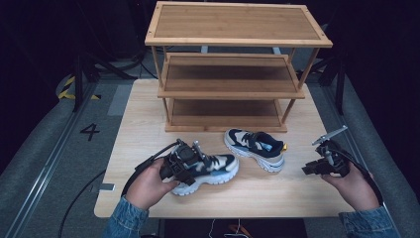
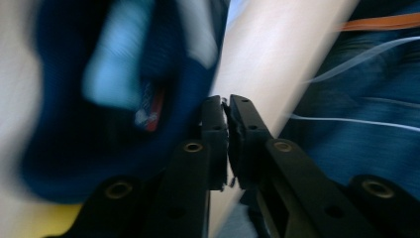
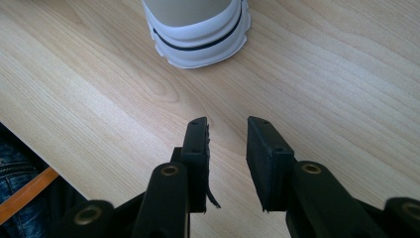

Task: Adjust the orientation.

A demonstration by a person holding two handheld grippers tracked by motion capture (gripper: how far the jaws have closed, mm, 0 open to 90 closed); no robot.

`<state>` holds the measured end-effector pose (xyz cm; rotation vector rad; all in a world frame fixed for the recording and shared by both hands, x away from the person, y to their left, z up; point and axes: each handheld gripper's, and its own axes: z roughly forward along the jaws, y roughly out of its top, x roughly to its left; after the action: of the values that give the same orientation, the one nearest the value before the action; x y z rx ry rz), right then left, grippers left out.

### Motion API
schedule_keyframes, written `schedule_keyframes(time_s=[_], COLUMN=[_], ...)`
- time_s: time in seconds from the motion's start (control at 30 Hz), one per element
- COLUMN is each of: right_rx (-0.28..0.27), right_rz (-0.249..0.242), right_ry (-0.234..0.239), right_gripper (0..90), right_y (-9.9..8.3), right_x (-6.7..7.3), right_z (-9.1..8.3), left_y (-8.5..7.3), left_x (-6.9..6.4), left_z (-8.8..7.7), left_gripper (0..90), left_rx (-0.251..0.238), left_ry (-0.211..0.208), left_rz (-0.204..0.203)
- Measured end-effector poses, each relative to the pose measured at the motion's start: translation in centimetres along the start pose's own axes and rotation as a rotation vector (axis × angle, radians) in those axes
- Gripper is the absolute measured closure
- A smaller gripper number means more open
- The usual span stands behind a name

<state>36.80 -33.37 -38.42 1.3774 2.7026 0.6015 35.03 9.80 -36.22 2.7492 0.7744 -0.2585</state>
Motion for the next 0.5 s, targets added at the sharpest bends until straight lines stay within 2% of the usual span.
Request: schedule_keyframes(time_s=[0.03, 0.1, 0.2, 0.23, 0.27, 0.3, 0.33, 0.4, 0.43, 0.5], right_rx=[0.001, 0.002, 0.0, 0.0, -0.001, 0.0, 0.0, -0.001, -0.002, -0.002], right_rz=[0.003, 0.002, 0.004, 0.004, 0.006, 0.006, 0.01, 0.007, 0.013, 0.016], right_ry=[0.0, -0.002, -0.002, -0.001, -0.001, 0.0, 0.0, -0.005, -0.004, -0.002], right_gripper=[70.5, 70.4, 69.8, 69.6, 69.4, 69.1, 68.8, 68.4, 68.1, 68.1], right_y=[0.0, -0.1, -0.1, -0.1, -0.1, -0.2, -0.2, -0.3, -0.4, -0.5], right_x=[0.0, 0.0, -0.1, -0.1, 0.0, 0.0, 0.1, 0.0, 0.0, 0.0], right_z=[0.0, -0.1, -0.1, -0.1, 0.0, 0.0, -0.1, -0.1, -0.1, -0.1], left_y=[0.0, 0.2, 0.2, 0.1, 0.1, 0.0, -0.1, -0.2, -0.2, -0.2], left_x=[-0.3, -1.1, -1.4, -1.5, -1.4, -1.3, -0.7, -0.1, -0.1, 0.6], left_z=[-0.3, -0.9, -1.4, -1.7, -1.9, -2.1, -2.3, -2.4, -2.4, -2.3], left_gripper=[82.2, 79.3, 74.6, 73.2, 66.3, 66.3, 60.3, 52.4, 49.6, 47.9], left_rx=[-0.014, -0.019, -0.039, -0.057, -0.057, -0.07, -0.097, -0.119, -0.119, -0.116], left_ry=[0.005, 0.049, 0.067, 0.078, 0.091, 0.112, 0.139, 0.194, 0.194, 0.229], left_rz=[0.004, 0.008, 0.019, 0.013, 0.007, -0.005, -0.031, -0.062, -0.062, -0.087])
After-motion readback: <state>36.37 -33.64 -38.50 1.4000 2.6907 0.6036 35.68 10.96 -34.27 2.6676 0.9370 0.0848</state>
